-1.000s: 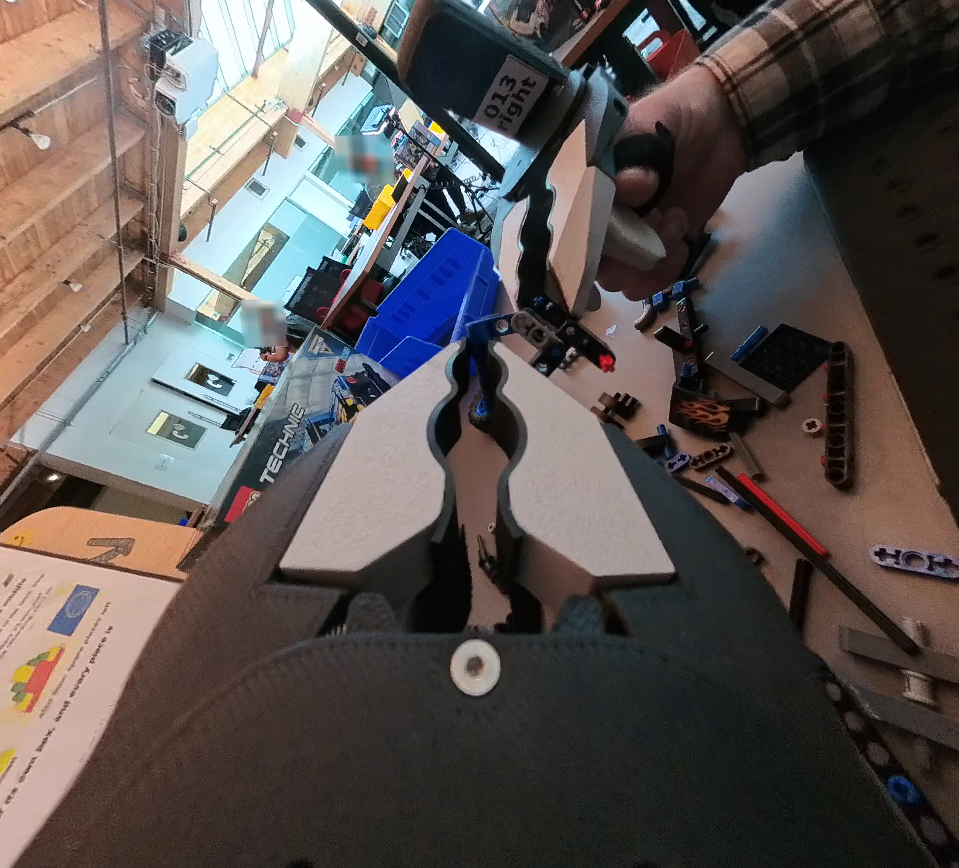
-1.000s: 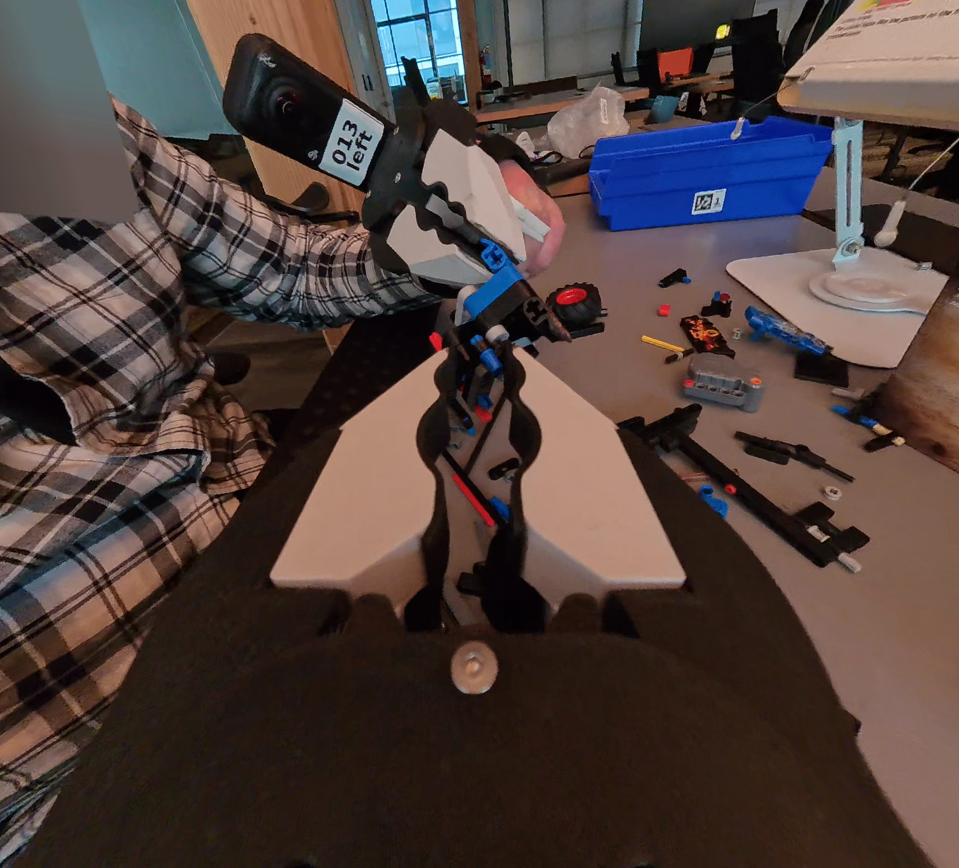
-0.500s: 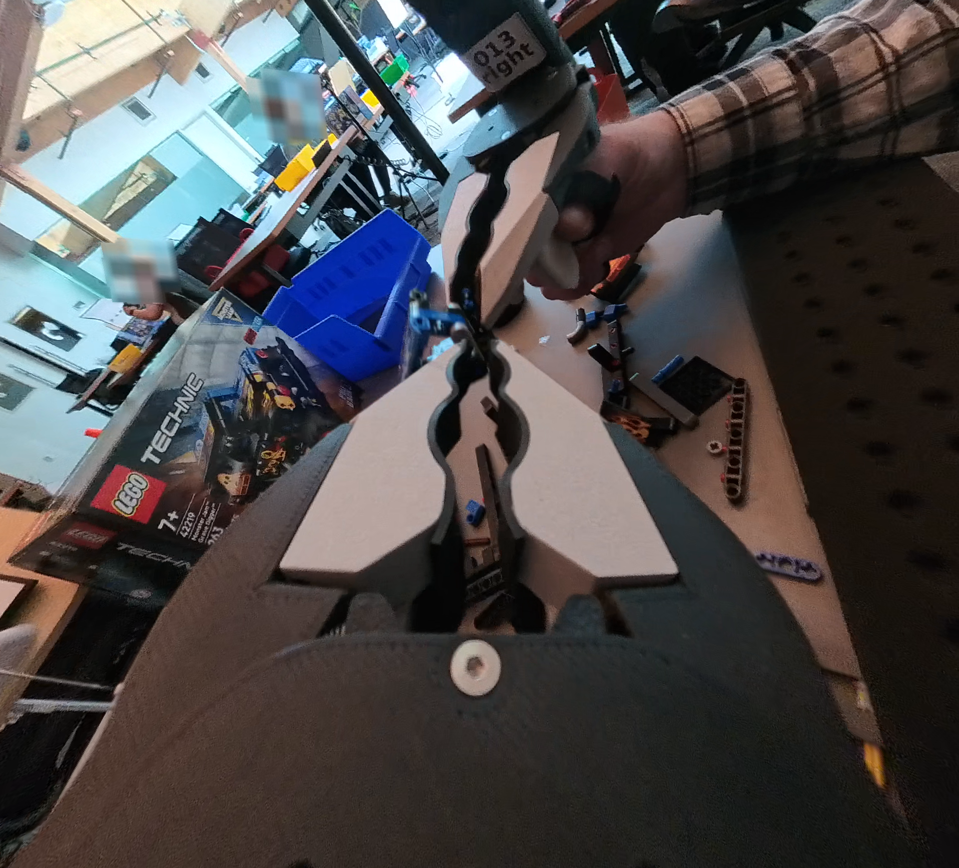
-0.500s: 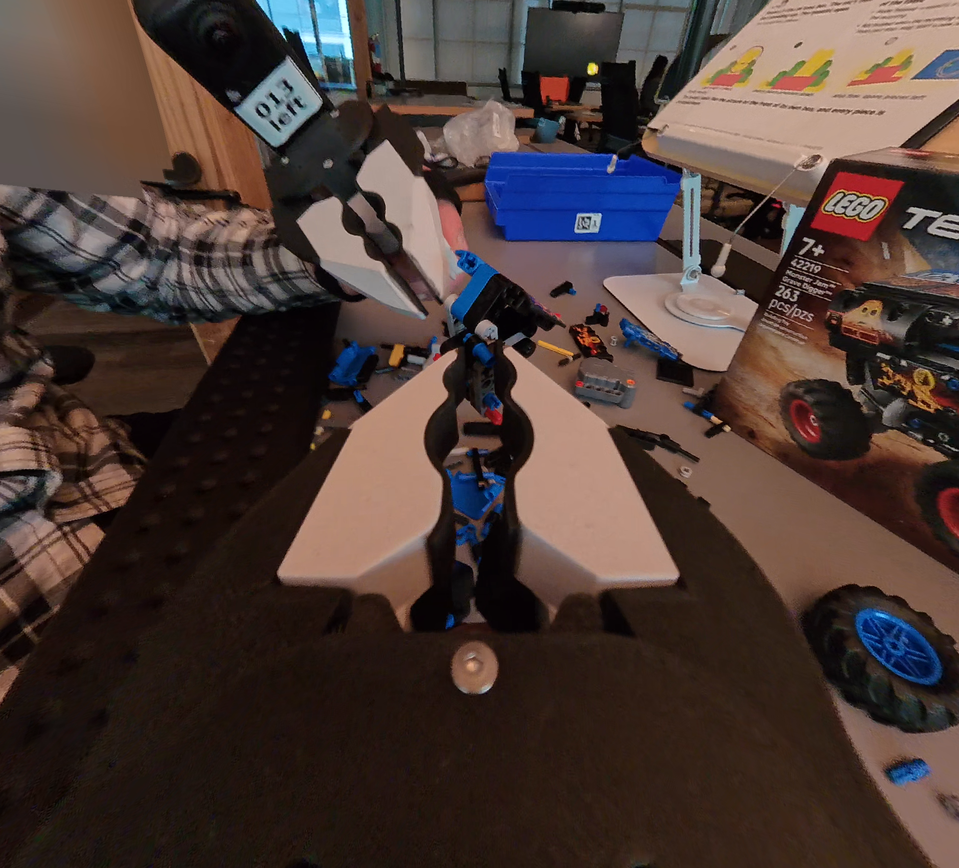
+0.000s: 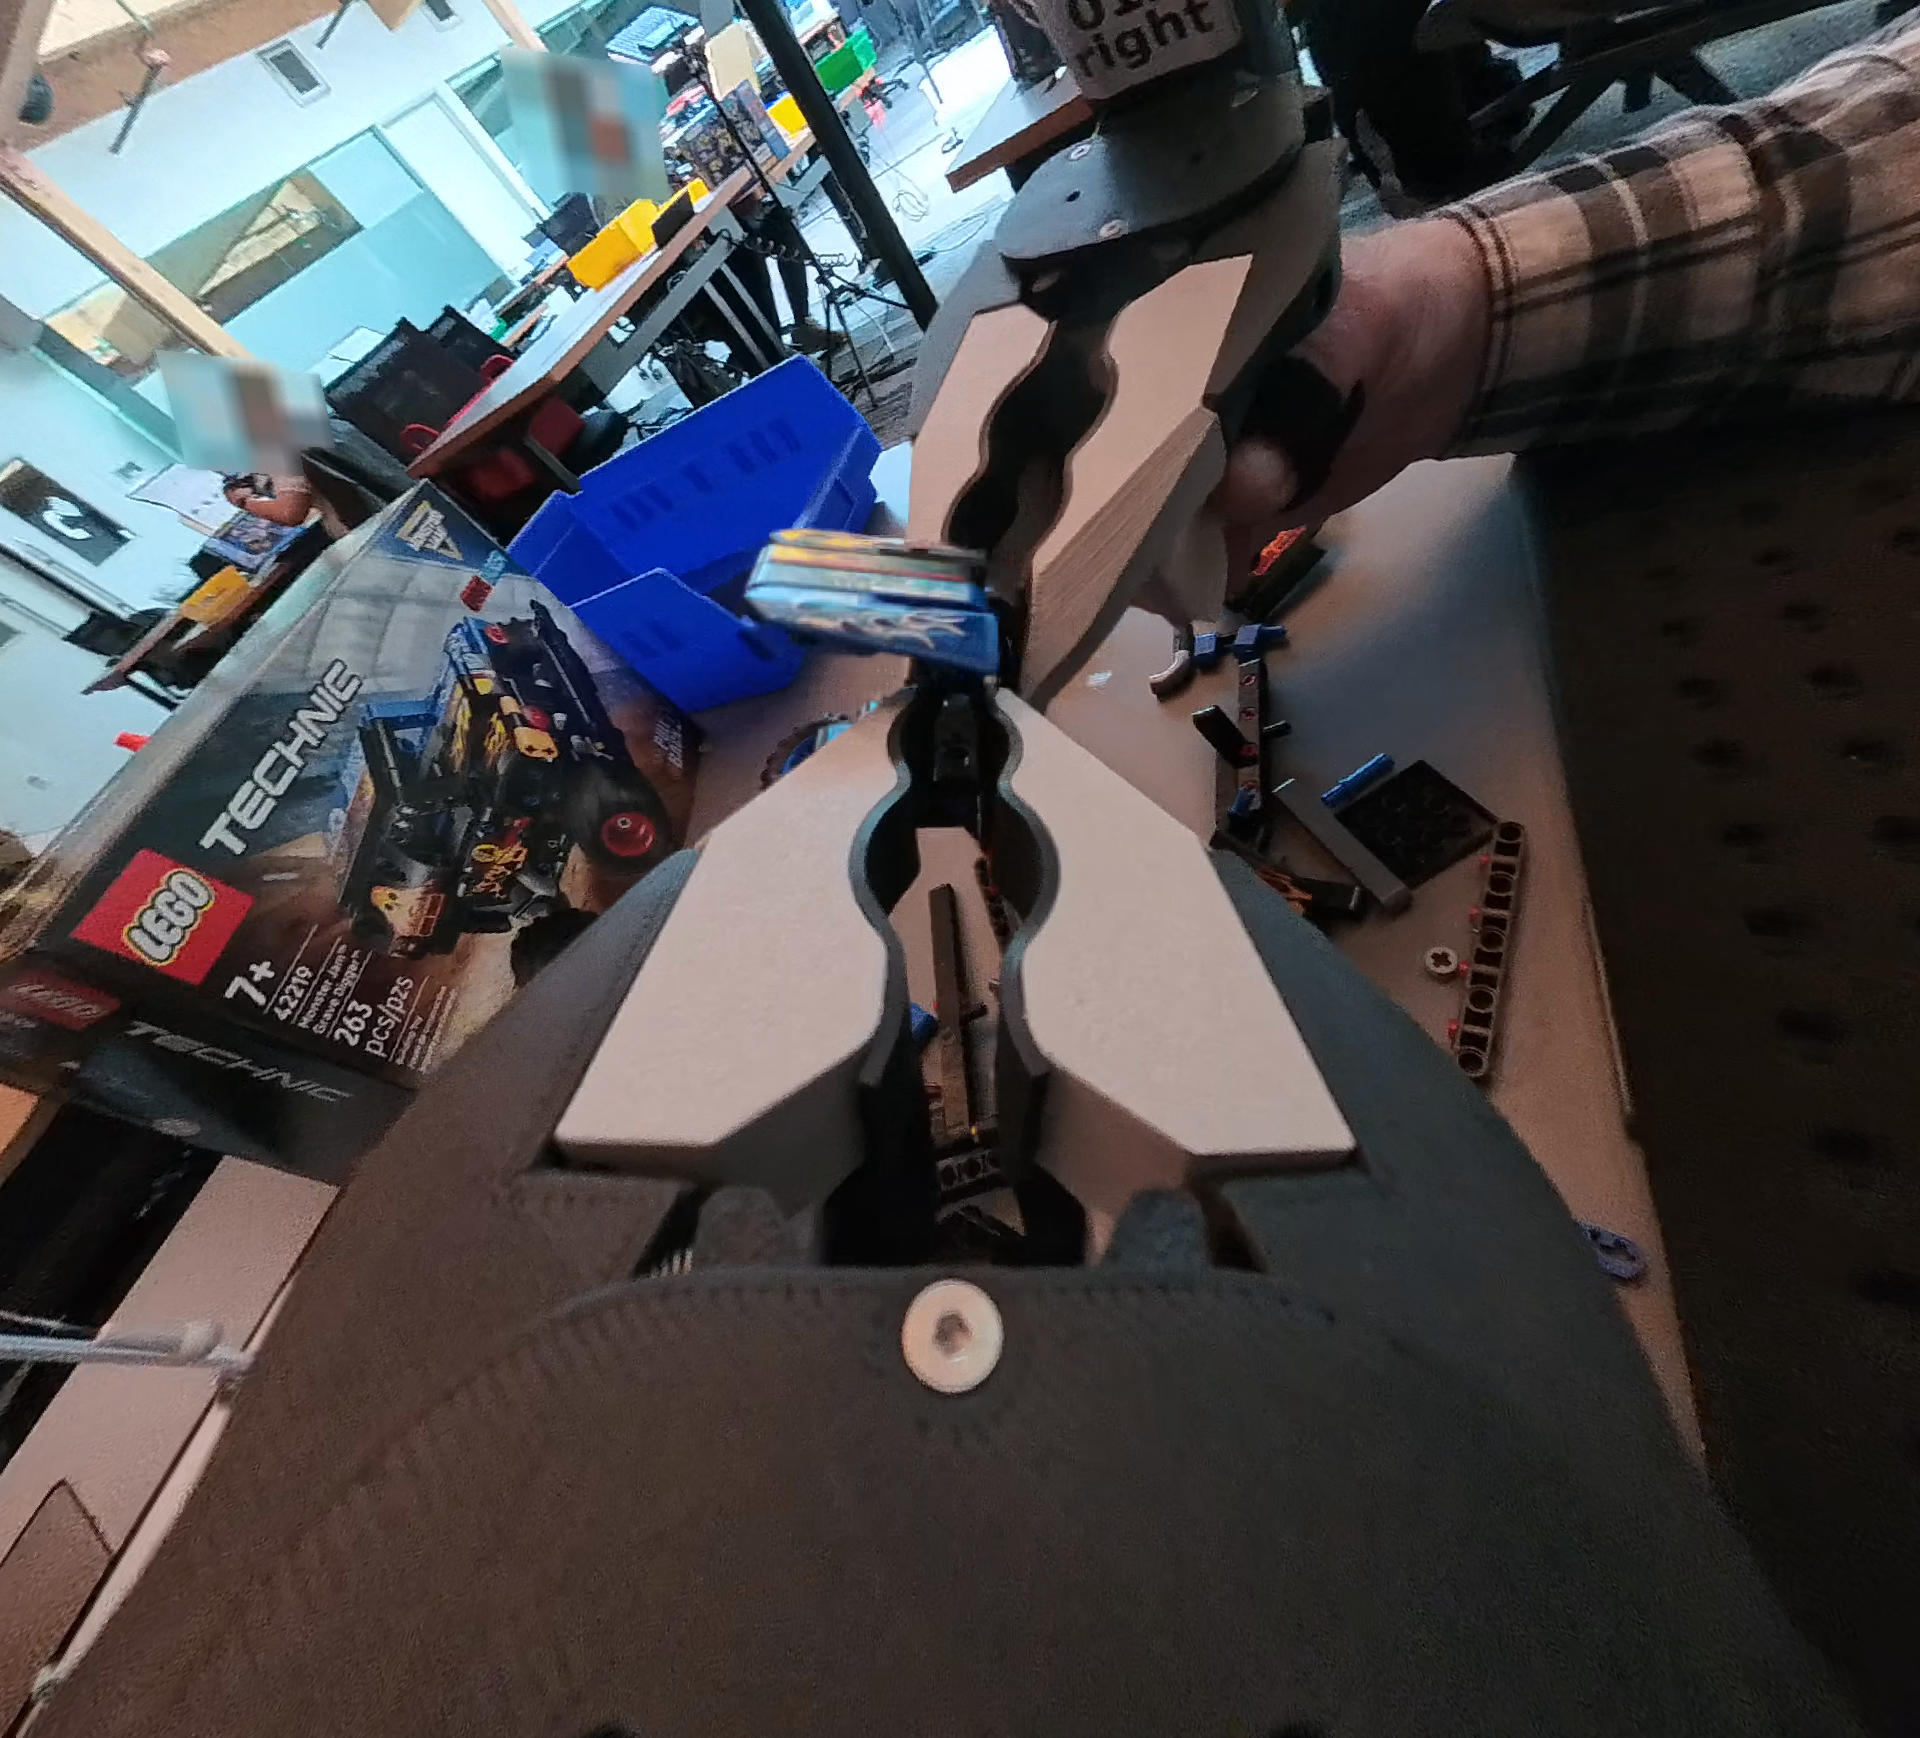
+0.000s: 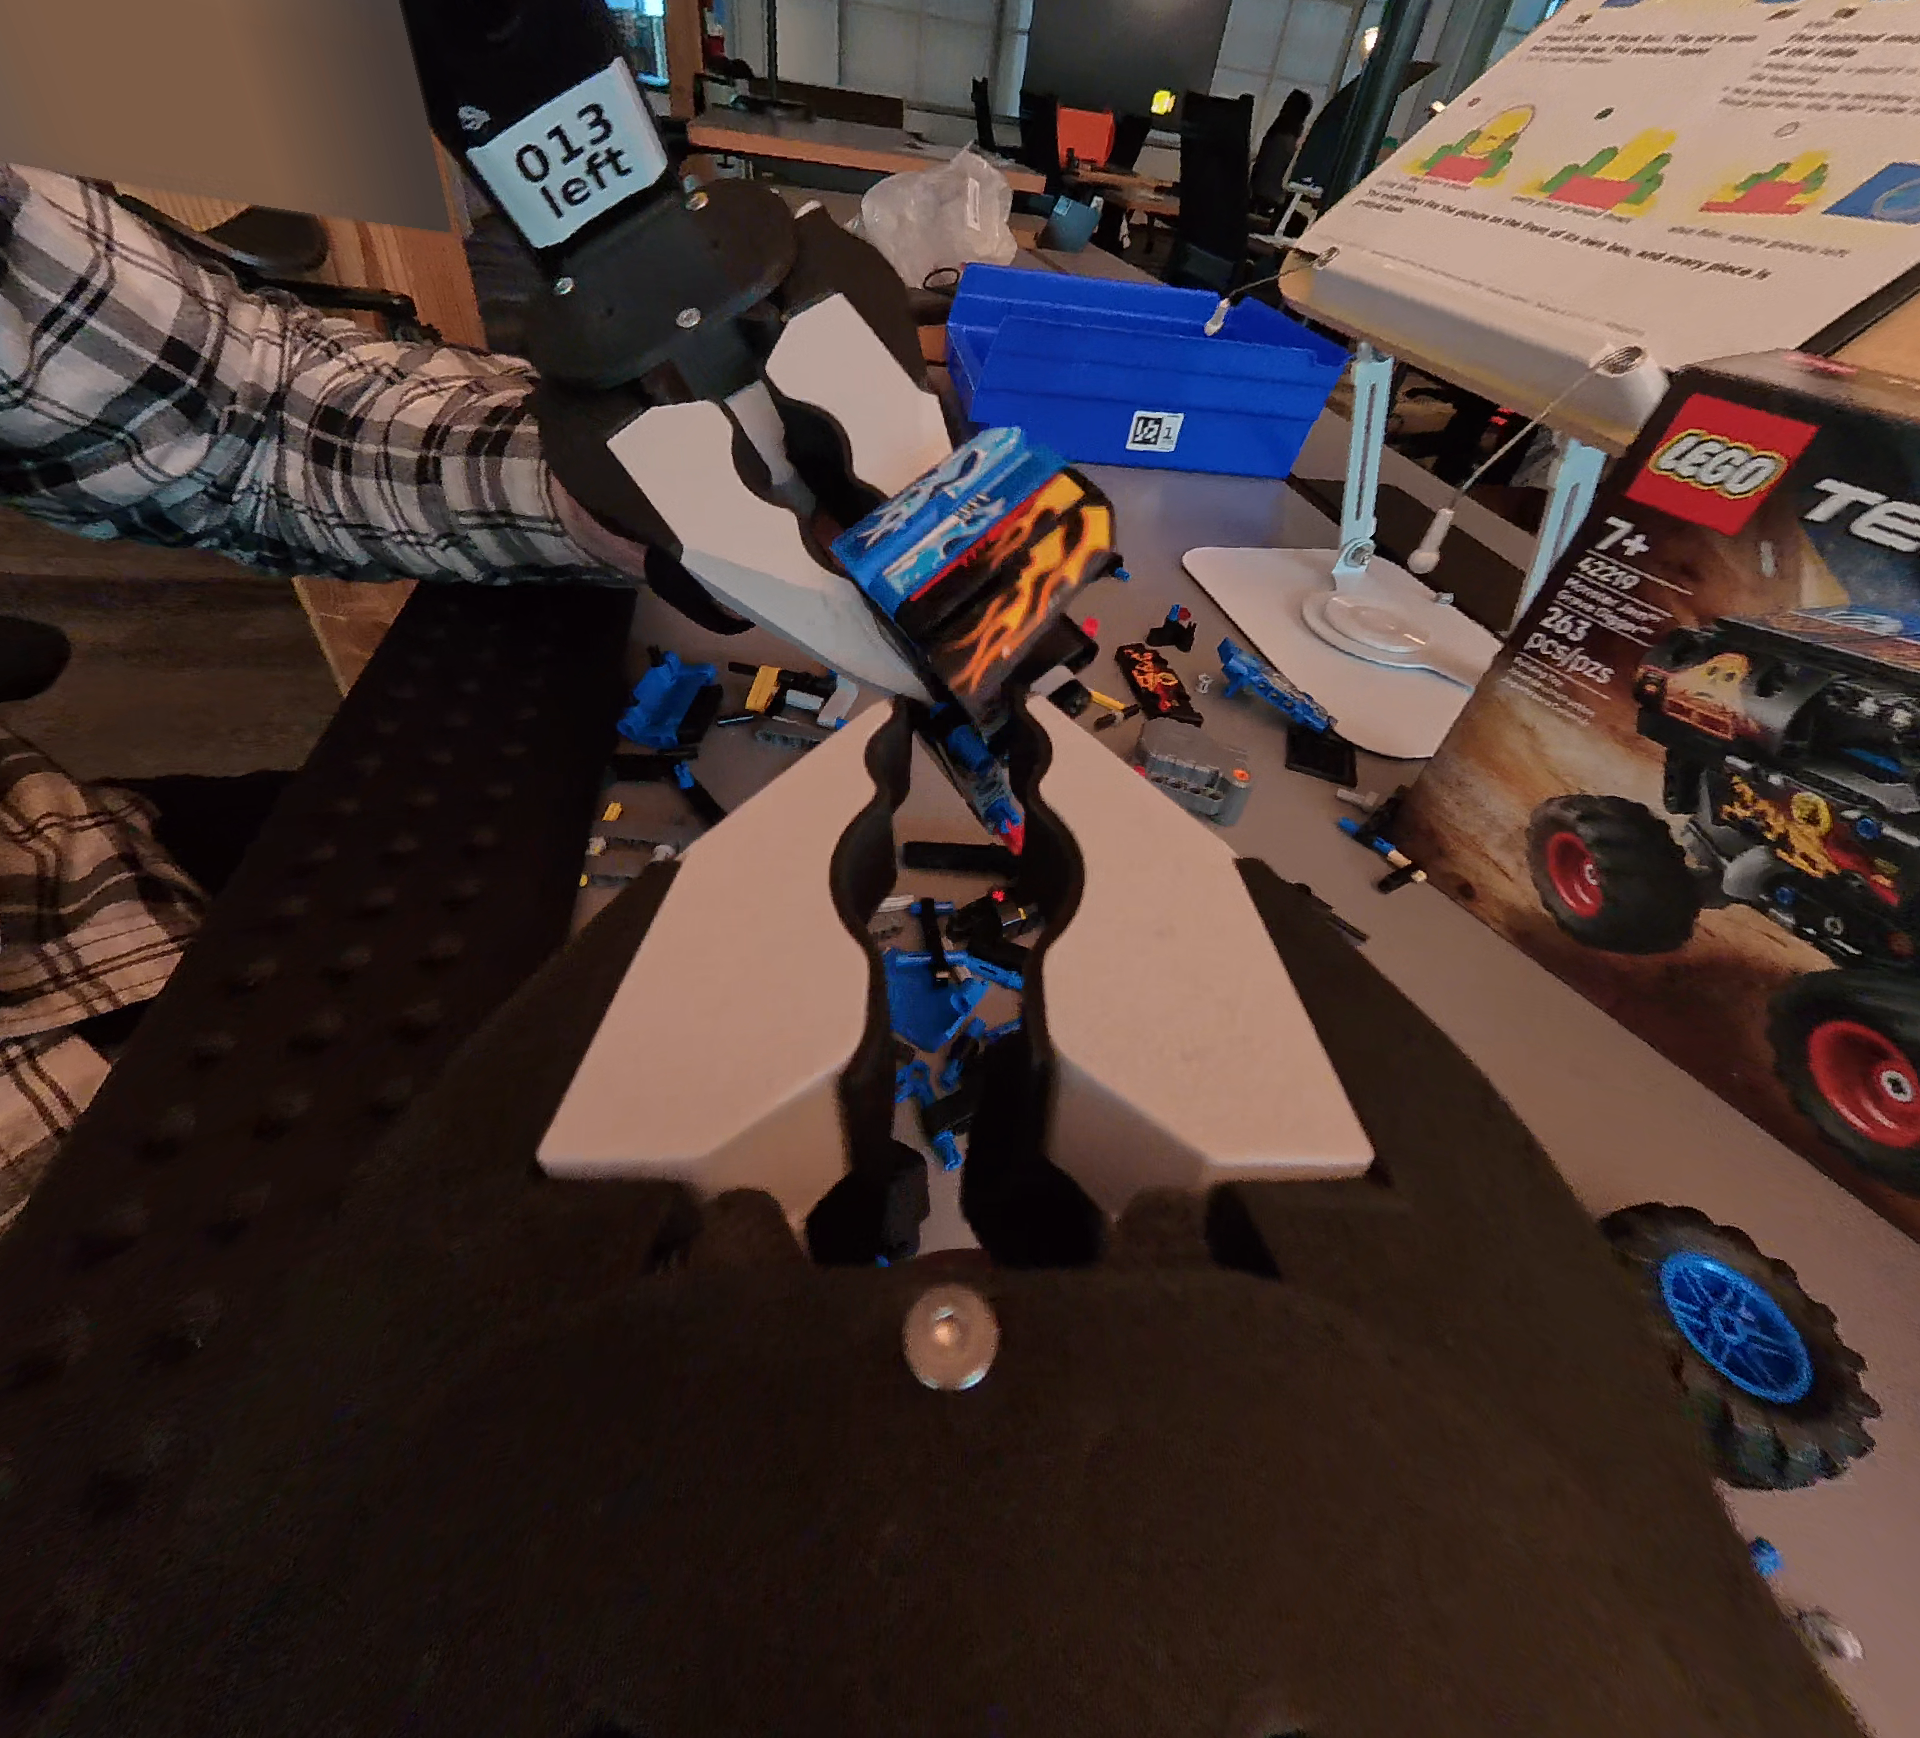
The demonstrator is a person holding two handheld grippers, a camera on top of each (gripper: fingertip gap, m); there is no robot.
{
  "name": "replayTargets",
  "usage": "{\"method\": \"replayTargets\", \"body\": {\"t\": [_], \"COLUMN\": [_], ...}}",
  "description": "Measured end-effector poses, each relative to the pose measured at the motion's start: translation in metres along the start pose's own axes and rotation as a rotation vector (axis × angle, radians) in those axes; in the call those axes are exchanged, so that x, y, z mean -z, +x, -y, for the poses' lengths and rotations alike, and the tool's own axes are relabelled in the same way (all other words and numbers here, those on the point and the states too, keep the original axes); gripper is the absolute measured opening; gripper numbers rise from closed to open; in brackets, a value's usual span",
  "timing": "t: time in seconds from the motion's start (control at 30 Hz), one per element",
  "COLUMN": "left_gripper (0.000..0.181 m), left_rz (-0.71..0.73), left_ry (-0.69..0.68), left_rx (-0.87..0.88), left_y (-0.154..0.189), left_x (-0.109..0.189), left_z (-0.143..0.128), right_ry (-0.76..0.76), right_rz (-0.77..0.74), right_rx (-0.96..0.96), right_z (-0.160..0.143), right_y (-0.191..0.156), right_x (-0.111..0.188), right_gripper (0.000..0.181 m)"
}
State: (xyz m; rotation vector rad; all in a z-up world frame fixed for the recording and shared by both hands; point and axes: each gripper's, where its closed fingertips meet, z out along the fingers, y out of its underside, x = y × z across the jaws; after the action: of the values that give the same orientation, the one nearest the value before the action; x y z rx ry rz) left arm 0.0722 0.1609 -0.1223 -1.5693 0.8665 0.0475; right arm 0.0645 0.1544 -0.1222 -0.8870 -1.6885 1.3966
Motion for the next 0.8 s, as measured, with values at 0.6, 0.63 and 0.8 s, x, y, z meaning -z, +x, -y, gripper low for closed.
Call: {"method": "replayTargets", "body": {"t": [0.6,0.63,0.8], "left_gripper": [0.004,0.005,0.005], "left_rz": [-0.167,-0.141,-0.213], "left_ry": [0.157,0.201,0.11], "left_rx": [0.169,0.222,0.167], "left_y": [0.001,-0.017,0.002], "left_x": [0.024,0.038,0.026], "left_z": [0.017,0.02,0.006], "right_ry": [0.019,0.074,-0.015], "right_rz": [0.052,0.031,0.062], "right_rx": [0.048,-0.001,-0.004], "right_z": [0.005,0.01,-0.005], "right_y": [-0.009,0.001,-0.002], "right_x": [0.01,0.024,0.011], "right_gripper": [0.005,0.004,0.005]}}
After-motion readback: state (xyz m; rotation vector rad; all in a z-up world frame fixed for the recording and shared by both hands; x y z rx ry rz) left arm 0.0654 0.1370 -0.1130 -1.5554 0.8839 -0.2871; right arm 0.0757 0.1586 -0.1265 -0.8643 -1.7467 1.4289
